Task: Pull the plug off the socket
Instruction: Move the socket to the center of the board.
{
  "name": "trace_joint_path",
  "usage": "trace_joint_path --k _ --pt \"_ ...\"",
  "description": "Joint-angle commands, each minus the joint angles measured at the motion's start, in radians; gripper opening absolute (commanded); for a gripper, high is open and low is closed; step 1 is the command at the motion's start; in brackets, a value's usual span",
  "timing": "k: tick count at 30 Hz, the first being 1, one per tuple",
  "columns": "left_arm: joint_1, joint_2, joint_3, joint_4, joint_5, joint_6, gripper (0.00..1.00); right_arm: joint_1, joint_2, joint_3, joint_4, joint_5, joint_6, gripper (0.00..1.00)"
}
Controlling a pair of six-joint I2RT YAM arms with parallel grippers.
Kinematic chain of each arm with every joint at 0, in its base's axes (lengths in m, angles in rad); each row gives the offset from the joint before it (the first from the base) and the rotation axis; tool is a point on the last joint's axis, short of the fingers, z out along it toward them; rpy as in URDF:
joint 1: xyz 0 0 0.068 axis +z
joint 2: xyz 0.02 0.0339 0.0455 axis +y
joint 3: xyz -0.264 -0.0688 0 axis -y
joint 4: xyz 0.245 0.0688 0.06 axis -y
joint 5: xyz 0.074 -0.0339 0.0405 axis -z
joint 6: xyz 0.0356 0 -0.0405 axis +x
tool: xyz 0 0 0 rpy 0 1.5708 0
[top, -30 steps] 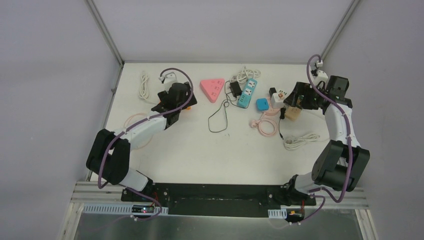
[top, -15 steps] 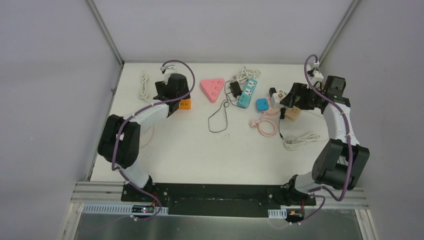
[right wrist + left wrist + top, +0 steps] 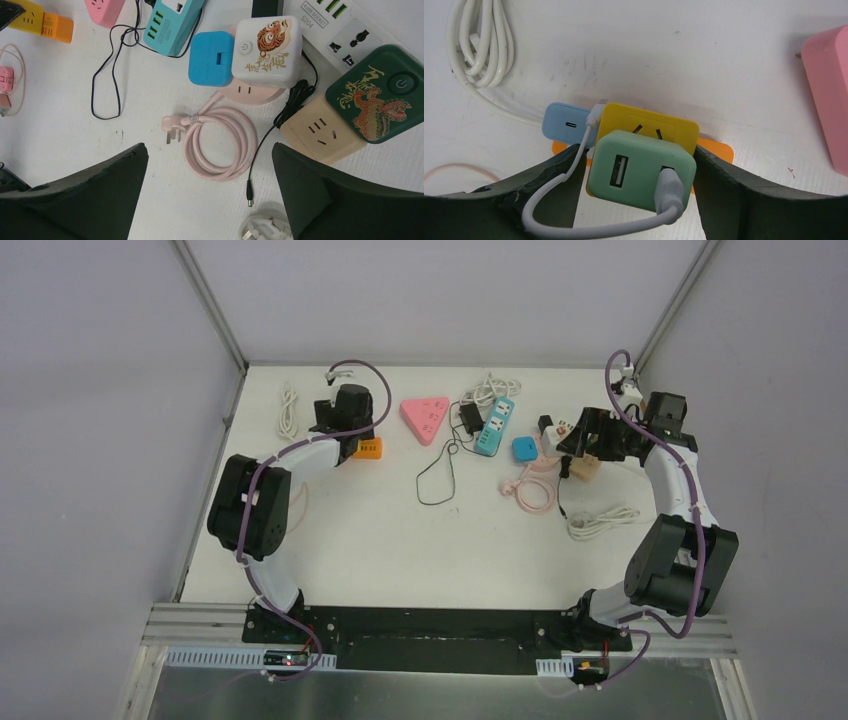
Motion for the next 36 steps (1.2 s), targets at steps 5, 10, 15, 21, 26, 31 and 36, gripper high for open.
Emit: trace_joint_path --k 5,10,15,21,26,31,36 --pt "0.012 0.01 0.034 0.012 0.06 -0.005 0.46 0.009 -0.003 0.02 0.005 -0.024 -0.018 1.0" --pt "0.01 -0.047 -0.008 -0.019 0.096 -0.023 0.16 0.01 -0.004 0.018 0.004 -0.025 -0.017 1.0" --pt "0.01 -0.148 -0.099 -0.02 0.242 -0.046 0.05 0.02 -0.003 0.019 0.002 -0.027 -0.02 1.0" --pt "-0.005 -0.278 -0.209 -0.062 0.536 -0.091 0.0 0.038 -0.003 0.018 -0.004 -0.031 -0.026 1.0" --pt "-0.099 -0.394 -0.337 -0.066 0.654 -0.083 0.0 0.062 -0.003 0.016 -0.009 -0.043 -0.039 1.0" --pt "-0.215 -0.507 -0.451 -0.024 0.697 -0.075 0.0 0.11 -0.003 0.017 -0.05 -0.103 -0.107 1.0" --pt "-0.281 -0.579 -0.562 0.103 0.819 -0.066 0.0 0.168 0.001 0.035 -0.179 -0.254 -0.312 1.0"
